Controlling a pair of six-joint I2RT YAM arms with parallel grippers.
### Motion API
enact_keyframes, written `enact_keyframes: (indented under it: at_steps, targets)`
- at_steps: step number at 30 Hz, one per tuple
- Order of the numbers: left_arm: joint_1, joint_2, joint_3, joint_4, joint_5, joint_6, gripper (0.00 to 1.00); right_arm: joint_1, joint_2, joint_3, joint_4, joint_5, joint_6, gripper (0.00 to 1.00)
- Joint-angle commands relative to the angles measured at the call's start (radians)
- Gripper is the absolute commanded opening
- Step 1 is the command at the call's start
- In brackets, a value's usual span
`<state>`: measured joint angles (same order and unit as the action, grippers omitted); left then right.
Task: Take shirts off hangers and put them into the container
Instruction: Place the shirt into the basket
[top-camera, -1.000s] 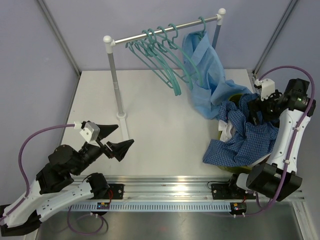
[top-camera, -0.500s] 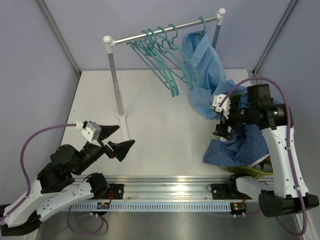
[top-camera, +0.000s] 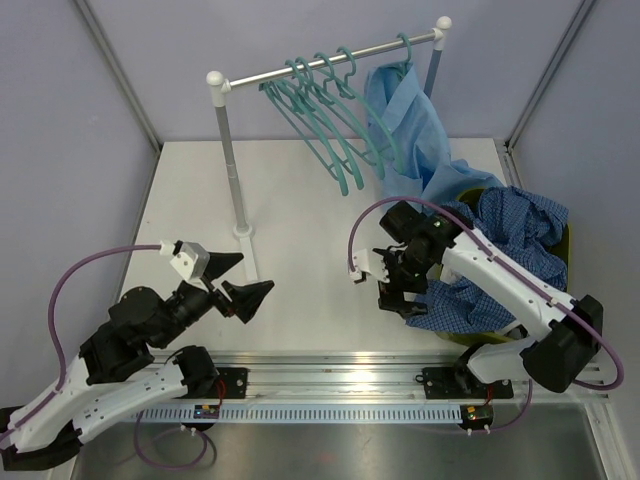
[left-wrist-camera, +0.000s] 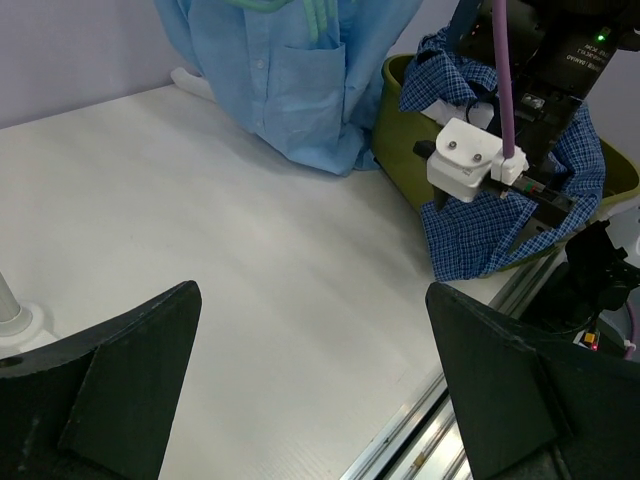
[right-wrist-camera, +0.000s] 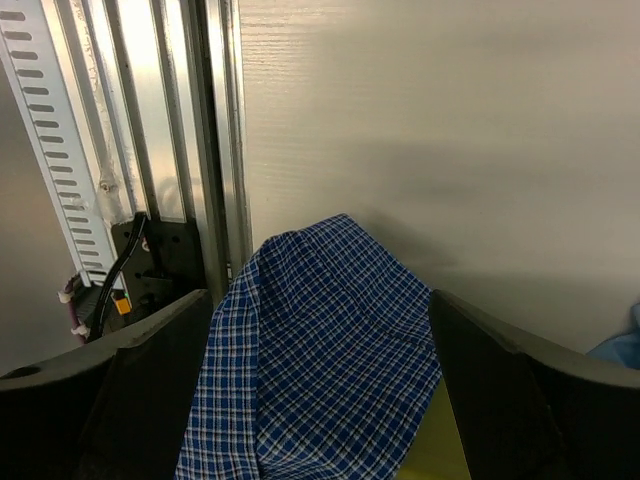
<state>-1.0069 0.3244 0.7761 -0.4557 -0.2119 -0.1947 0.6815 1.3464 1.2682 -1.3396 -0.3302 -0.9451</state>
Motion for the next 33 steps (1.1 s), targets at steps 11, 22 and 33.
enact_keyframes:
  at_steps: [11,22,33]
  targets:
    - [-0.004,-0.030,-0.024,0.026,-0.001,-0.040,0.99,0.076,-0.024,-0.142,-0.214,0.164,0.068,0.90]
    - [-0.002,-0.007,-0.032,0.055,0.006,-0.049,0.99,0.078,-0.067,-0.184,-0.167,0.232,0.104,0.03]
    - [-0.002,-0.016,-0.003,0.032,-0.004,-0.043,0.99,-0.261,-0.262,0.293,0.015,0.091,0.215,0.00]
